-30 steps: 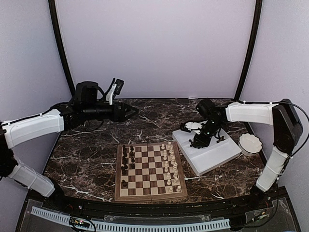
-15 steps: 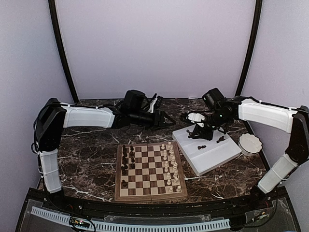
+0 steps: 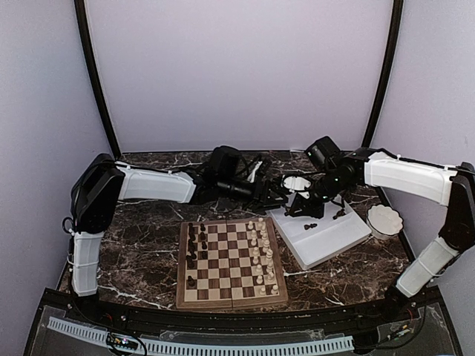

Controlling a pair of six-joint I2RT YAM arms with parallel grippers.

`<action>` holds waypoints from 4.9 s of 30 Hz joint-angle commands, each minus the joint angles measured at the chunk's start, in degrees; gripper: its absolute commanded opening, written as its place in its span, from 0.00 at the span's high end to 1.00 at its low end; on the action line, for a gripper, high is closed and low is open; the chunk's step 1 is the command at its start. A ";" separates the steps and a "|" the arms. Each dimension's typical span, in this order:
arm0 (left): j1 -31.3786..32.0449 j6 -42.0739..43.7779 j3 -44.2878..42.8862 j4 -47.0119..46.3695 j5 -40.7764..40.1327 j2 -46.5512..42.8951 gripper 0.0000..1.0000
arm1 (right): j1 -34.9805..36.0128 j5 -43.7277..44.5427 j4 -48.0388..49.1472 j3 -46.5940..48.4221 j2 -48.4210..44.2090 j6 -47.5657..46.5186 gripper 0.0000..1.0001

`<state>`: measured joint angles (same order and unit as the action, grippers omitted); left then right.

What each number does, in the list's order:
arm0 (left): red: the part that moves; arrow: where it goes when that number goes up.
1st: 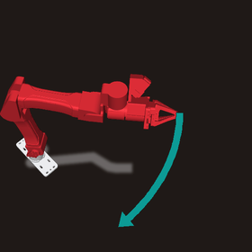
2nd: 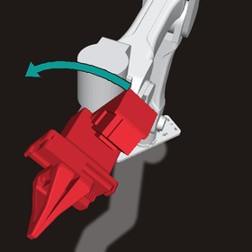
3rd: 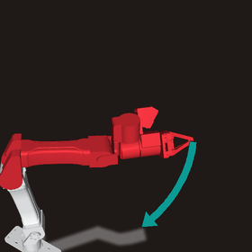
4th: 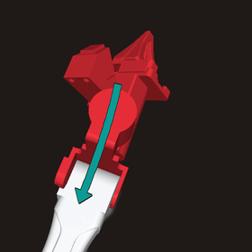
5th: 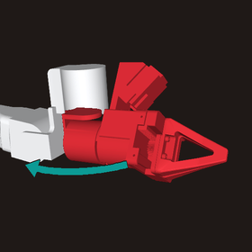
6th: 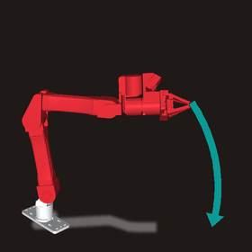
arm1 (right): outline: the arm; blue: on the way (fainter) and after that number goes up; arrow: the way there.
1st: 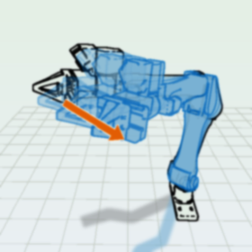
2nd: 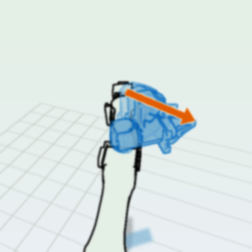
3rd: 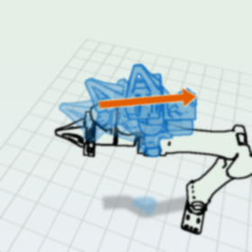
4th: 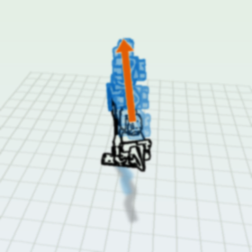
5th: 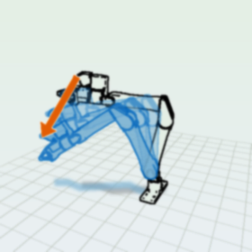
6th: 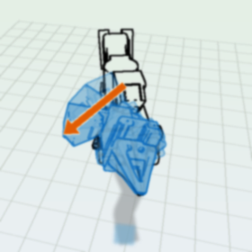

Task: Set up the chess pieces on the board
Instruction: Pick up the pawn from the chess pile, then place the pawn on d7.

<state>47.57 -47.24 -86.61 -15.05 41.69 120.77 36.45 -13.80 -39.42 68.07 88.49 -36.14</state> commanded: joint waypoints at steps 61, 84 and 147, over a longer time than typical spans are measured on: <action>7.27 38.12 27.29 34.58 -48.26 -43.54 1.00 | -18.25 -13.05 9.83 -6.04 4.35 6.01 0.91; 16.07 31.15 33.63 39.03 -53.97 -38.61 1.00 | -18.32 -13.10 8.32 -6.42 4.06 6.09 0.90; 17.82 31.94 28.53 41.52 -52.02 -34.26 0.72 | -18.34 -14.59 7.78 -6.64 3.71 5.81 0.87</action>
<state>65.08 -15.66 -56.34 26.89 -11.11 88.05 18.04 -27.35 -31.70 61.73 93.12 -30.33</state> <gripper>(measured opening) 0.286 0.132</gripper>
